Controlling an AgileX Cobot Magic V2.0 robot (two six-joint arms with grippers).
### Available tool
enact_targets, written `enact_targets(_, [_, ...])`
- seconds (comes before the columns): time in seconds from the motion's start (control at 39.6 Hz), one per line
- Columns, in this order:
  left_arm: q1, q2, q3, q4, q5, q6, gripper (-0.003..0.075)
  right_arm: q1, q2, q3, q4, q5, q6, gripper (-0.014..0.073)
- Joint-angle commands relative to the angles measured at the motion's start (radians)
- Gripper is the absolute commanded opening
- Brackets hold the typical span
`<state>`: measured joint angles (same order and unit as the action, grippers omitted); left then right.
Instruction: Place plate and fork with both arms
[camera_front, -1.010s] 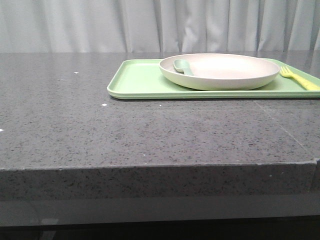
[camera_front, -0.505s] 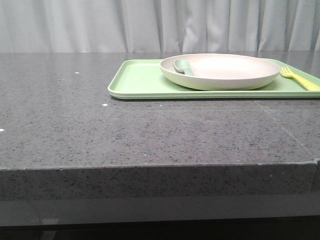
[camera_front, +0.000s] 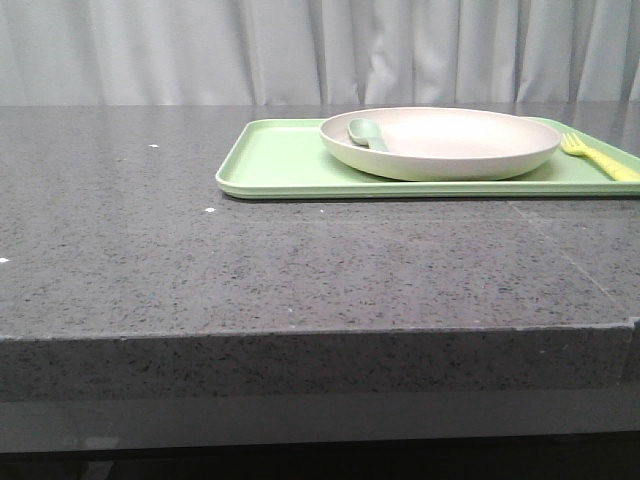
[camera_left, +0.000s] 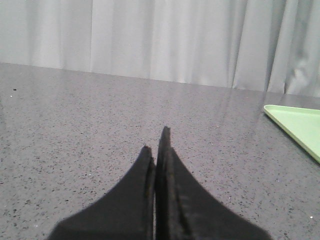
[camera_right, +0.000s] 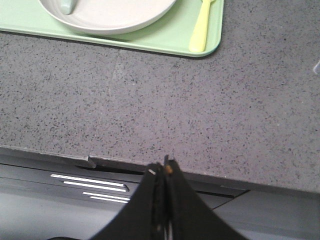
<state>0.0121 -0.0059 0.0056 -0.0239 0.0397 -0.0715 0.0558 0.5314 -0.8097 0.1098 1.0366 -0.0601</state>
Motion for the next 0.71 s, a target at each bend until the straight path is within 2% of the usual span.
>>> enact_targets(0.0, [-0.005,-0.021,0.004,-0.007,-0.081,-0.001,-0.0018,-0.005,-0.028,0.026,-0.005,-0.097,0.000,-0.0068])
enact_targets(0.1, [-0.005,-0.021,0.004,-0.007,-0.081,-0.001,-0.0018,-0.014,-0.107,0.157,-0.022,-0.223,-0.001,-0.0068])
enact_targets(0.23, [-0.005,-0.021,0.004,-0.007,-0.081,-0.001,-0.0018,-0.016,-0.259,0.380,-0.039,-0.507,-0.006,-0.0068])
enact_targets(0.35, [-0.005,-0.021,0.004,-0.007,-0.081,-0.001,-0.0018,-0.032,-0.434,0.580,-0.038,-0.733,-0.006,-0.0068])
enact_targets(0.45, [-0.005,-0.021,0.004,-0.007,-0.081,-0.001,-0.0018,-0.041,-0.557,0.709,-0.038,-0.834,-0.006,-0.0068])
enact_targets(0.68, [-0.005,-0.021,0.004,-0.007,-0.081,-0.001,-0.0018,-0.053,-0.561,0.826,-0.038,-1.009,-0.006,-0.0068])
